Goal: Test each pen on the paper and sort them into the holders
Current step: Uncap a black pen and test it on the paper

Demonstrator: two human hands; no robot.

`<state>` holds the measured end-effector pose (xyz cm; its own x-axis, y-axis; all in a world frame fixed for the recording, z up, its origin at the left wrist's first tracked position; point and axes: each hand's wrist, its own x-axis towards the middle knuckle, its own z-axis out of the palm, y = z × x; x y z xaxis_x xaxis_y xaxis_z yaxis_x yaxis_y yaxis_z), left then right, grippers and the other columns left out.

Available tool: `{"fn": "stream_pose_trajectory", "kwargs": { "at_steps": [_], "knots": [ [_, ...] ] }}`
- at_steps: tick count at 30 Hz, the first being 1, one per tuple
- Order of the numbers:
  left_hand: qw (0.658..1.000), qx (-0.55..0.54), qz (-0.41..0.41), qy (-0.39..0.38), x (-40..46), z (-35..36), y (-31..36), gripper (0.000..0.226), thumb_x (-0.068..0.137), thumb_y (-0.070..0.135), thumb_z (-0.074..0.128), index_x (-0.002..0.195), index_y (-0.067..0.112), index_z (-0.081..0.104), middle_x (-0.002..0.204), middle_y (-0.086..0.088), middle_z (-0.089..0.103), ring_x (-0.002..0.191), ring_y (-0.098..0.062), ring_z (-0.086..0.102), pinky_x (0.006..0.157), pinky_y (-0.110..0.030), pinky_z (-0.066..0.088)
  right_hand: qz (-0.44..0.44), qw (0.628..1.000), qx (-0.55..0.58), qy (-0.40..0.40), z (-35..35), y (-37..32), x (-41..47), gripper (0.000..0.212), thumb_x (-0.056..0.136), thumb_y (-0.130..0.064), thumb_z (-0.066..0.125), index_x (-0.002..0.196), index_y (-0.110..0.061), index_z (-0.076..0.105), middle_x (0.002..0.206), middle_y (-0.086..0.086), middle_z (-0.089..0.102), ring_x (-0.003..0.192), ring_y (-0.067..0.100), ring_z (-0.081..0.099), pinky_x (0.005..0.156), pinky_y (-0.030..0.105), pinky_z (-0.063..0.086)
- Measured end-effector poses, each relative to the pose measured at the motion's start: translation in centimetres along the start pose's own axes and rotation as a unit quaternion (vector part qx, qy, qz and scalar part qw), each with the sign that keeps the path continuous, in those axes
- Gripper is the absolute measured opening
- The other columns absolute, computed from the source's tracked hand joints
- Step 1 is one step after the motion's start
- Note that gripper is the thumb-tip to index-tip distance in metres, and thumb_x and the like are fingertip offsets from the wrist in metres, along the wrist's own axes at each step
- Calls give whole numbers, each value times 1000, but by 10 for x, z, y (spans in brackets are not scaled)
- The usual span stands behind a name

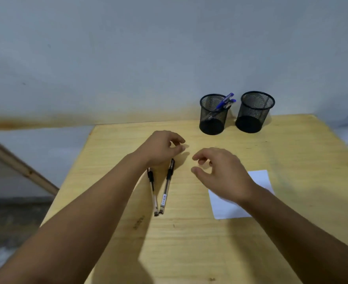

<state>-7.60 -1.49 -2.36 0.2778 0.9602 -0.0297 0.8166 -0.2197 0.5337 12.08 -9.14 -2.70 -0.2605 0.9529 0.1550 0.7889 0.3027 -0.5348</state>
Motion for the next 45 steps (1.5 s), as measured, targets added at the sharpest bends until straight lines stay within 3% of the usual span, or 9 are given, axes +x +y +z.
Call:
{"fn": "stream_pose_trajectory", "kwargs": {
  "at_steps": [5,10,16,22,25,30,35,40,45],
  "knots": [
    [997,78,14,-19,-15,0,-11,34,100,37,47,117,18,70,113,-4,66,101,-20,57,83,-33,44,-6,996,49,-79,37,-37,-30,42,79,-56,67,115,-34,62,106,-14,64,89,2,55,86,29,48],
    [995,94,-3,-29,-27,3,-14,53,90,46,36,87,7,71,88,-15,69,86,-30,62,77,-43,52,-27,994,16,-102,59,-47,-45,51,80,-60,64,124,-35,58,117,-12,59,107,10,57,89,31,47],
    [997,62,-16,-32,-35,0,-18,26,93,29,50,104,22,72,101,4,71,87,-14,62,75,-31,51,-38,994,-14,-103,60,-48,-48,45,89,-45,58,132,-32,56,121,-8,57,113,15,57,93,32,47],
    [994,-83,-50,57,-41,-3,-13,23,92,46,59,104,27,65,90,9,66,79,-9,60,65,-28,45,3,995,42,-85,41,-37,-51,44,88,-24,56,130,-34,55,108,-14,64,88,3,58,81,19,45],
    [980,-170,-44,98,-43,-4,-5,19,90,43,64,97,26,64,80,4,69,62,-4,54,58,-25,37,36,994,88,-55,23,-20,-54,43,83,-15,57,120,-37,60,92,-14,62,74,5,59,71,25,53],
    [946,-304,-61,95,-50,0,20,19,89,37,68,97,21,63,82,5,76,55,3,54,63,-27,44,57,992,113,9,-10,6,-60,40,83,-1,56,107,-33,64,85,-12,65,75,7,60,59,13,43],
    [917,-391,-59,58,-55,15,44,21,87,30,72,97,14,62,85,0,77,68,-15,52,76,-36,47,142,988,61,-5,-41,25,-61,37,89,-9,55,118,-29,63,102,-13,62,85,3,57,61,10,40],
    [911,-407,-56,27,-61,37,66,20,87,31,73,97,17,62,86,2,77,70,-15,52,79,-37,46,141,987,-63,-50,-54,29,-64,41,92,-39,60,132,-34,53,121,-13,61,106,11,55,90,27,46],
    [912,-405,-55,17,-65,54,80,20,86,30,74,97,18,63,85,-4,76,72,-14,57,83,-42,48,65,997,50,10,-52,36,-63,16,94,-22,58,106,-24,69,90,-17,67,85,2,61,65,9,40]
  ]
}}
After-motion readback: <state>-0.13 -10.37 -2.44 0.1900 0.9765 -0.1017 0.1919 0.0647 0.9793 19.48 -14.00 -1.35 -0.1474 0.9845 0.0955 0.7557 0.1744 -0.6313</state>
